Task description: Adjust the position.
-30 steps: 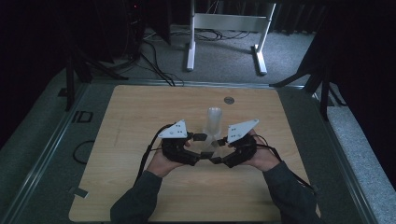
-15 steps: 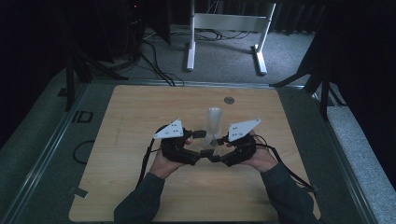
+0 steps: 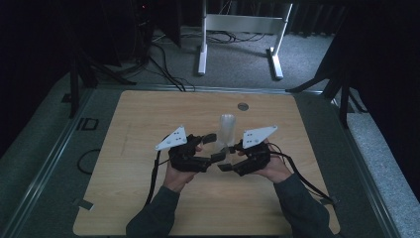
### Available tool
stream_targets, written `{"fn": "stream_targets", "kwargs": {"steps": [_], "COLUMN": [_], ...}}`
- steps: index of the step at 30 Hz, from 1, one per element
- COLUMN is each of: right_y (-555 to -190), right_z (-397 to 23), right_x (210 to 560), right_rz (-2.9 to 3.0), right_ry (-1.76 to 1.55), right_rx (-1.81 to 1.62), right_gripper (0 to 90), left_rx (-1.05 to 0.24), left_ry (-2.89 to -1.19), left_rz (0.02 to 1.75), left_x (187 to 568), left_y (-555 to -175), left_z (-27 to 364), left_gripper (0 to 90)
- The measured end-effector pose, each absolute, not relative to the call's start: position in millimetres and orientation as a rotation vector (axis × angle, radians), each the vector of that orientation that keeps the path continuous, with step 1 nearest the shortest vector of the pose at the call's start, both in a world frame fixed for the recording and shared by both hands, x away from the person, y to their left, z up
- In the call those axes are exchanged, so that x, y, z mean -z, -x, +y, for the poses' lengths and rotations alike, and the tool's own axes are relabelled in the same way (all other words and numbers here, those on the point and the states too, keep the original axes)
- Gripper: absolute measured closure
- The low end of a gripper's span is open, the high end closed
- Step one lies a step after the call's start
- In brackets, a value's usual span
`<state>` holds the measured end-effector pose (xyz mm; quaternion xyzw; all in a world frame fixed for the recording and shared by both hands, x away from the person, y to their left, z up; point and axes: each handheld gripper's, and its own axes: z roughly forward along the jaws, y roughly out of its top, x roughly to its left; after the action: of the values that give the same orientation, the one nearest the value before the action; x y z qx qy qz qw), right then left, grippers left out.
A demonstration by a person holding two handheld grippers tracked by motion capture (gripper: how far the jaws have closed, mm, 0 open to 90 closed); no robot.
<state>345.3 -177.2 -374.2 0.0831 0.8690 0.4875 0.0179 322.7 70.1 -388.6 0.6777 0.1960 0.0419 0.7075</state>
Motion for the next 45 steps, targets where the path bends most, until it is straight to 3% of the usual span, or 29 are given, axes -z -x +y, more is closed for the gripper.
{"fn": "stream_targets", "kwargs": {"steps": [28, 37, 45], "right_y": [-348.9, -348.3, -347.5], "right_z": [-174.1, -174.2, -177.4], "right_x": [378.9, 379.5, 376.5], "right_rz": [2.706, 2.705, 2.665], "right_ry": [-0.294, -0.315, -0.344], "right_rx": [-1.548, -1.498, -1.474], "right_gripper": [40.7, 29.4, 25.5], "left_rx": [-0.167, -0.208, -0.259], "left_ry": [-1.519, -1.53, -1.528], "left_rz": [0.458, 0.459, 0.48], "left_x": [384.0, 380.9, 378.8], "left_y": [-320.7, -319.5, -319.2], "left_z": [67.4, 68.9, 76.3], "left_gripper": [26.7, 26.9, 27.8]}}
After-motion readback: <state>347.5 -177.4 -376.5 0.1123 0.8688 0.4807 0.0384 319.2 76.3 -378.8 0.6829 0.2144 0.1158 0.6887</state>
